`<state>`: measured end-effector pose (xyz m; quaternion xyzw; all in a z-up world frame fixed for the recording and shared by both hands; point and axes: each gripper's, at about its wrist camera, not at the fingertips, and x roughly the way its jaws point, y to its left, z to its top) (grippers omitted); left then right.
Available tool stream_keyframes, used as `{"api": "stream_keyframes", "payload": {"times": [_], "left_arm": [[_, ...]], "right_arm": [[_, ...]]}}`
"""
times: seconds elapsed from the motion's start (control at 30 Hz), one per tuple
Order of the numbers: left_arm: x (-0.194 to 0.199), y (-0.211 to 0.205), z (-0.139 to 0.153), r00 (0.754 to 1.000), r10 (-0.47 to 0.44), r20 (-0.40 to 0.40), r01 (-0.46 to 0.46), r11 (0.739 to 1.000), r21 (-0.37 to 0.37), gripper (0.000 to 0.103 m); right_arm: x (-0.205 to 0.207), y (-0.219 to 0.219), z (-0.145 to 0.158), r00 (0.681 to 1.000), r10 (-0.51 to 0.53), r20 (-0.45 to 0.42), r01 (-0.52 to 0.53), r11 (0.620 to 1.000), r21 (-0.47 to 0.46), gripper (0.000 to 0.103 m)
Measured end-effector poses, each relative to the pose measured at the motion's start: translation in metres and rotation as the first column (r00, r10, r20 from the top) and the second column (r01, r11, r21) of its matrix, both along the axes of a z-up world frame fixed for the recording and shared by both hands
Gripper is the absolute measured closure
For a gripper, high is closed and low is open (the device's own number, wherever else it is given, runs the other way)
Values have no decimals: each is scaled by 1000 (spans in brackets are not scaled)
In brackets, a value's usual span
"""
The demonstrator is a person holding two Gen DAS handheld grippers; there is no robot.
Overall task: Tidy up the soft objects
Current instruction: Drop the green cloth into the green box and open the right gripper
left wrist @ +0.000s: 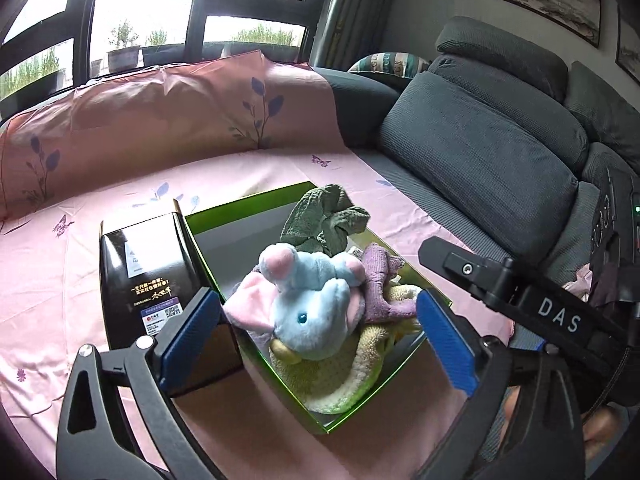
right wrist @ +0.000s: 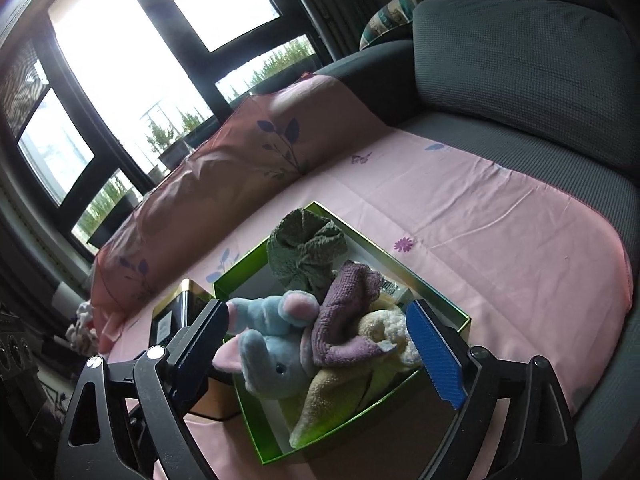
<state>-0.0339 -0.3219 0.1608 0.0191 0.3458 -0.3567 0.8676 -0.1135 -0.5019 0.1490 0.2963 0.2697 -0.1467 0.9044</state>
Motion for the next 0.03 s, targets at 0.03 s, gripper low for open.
{"api": "stream_keyframes", "payload": {"times": [0.03], "left_arm": [[0,1,1,1000,-2,-3,2,1000,3,5]], "right_arm": [[-1,0,0,1000,-5,-2,5,1000,-3,11]]}}
